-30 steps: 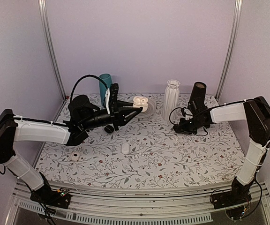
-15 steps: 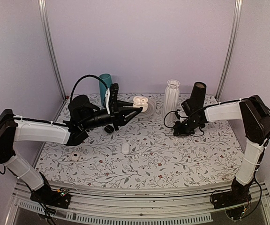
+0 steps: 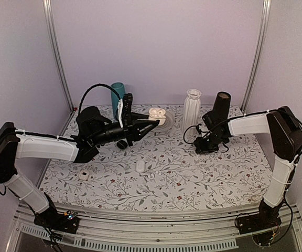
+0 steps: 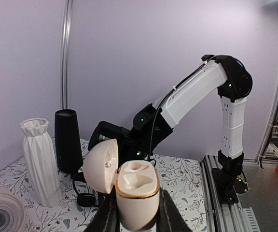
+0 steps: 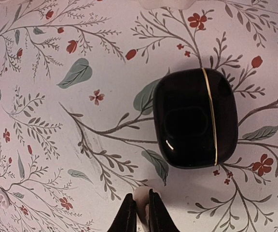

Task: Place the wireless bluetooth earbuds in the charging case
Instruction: Pick up the left earbud from the center of the board.

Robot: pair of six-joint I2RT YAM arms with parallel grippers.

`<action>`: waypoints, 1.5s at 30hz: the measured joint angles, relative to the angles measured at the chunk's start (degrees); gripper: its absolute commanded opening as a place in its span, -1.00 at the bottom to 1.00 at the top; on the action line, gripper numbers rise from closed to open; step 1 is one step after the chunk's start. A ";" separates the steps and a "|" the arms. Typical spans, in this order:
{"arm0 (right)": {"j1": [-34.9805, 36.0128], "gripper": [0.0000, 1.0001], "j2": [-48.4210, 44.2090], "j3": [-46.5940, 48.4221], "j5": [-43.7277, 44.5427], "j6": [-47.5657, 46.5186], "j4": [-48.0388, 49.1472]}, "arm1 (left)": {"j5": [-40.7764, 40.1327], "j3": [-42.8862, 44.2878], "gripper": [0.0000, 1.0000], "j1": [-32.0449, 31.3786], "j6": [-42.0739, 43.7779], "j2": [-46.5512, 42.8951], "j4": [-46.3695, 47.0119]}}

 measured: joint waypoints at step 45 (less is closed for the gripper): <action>0.35 -0.91 1.05 2.95 3.74 0.13 -4.09 | -0.07 0.00 -1.00 0.04 0.07 0.00 -0.02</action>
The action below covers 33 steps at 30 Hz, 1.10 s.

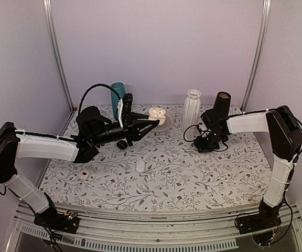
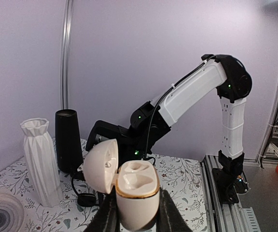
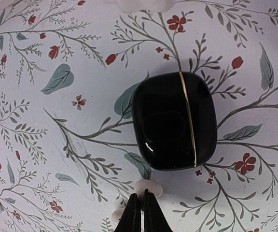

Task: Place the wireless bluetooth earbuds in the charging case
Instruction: Pick up the left earbud from the center of the board.

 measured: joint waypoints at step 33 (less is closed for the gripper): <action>4.85 -0.64 -7.37 -4.63 3.50 10.51 2.49 | -0.13 -0.02 -1.00 0.07 -0.02 0.00 -0.02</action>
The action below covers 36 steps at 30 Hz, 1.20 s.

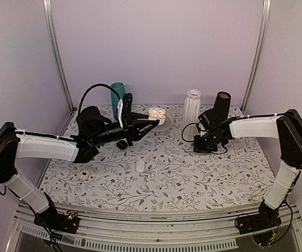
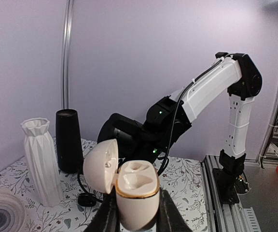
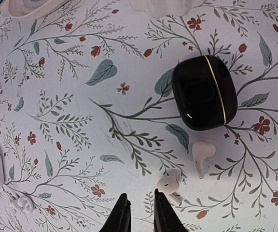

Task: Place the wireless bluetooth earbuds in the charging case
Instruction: Pick up the left earbud from the center of the board.

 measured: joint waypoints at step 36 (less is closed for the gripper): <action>-0.02 -0.31 3.39 -3.08 -1.68 0.98 0.76 | 0.35 -0.48 -1.00 1.07 0.42 0.00 0.00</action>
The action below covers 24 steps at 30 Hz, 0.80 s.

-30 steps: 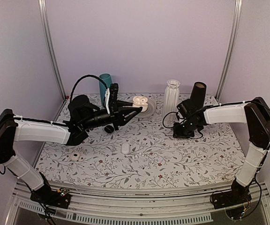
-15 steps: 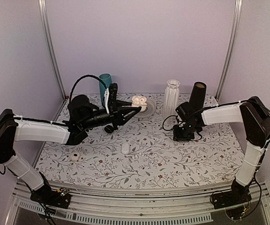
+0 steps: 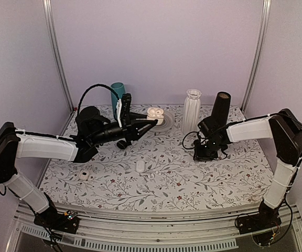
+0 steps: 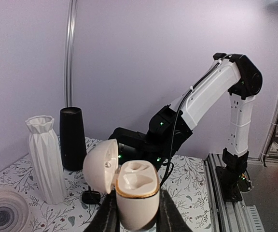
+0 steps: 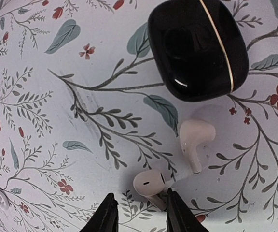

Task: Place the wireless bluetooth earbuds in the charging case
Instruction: Pick up the left earbud from the center of the board.

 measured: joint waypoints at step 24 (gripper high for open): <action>1.01 -0.33 -0.52 1.97 1.40 0.42 -3.19 | 0.11 0.00 -1.00 0.00 -0.02 -0.02 -0.09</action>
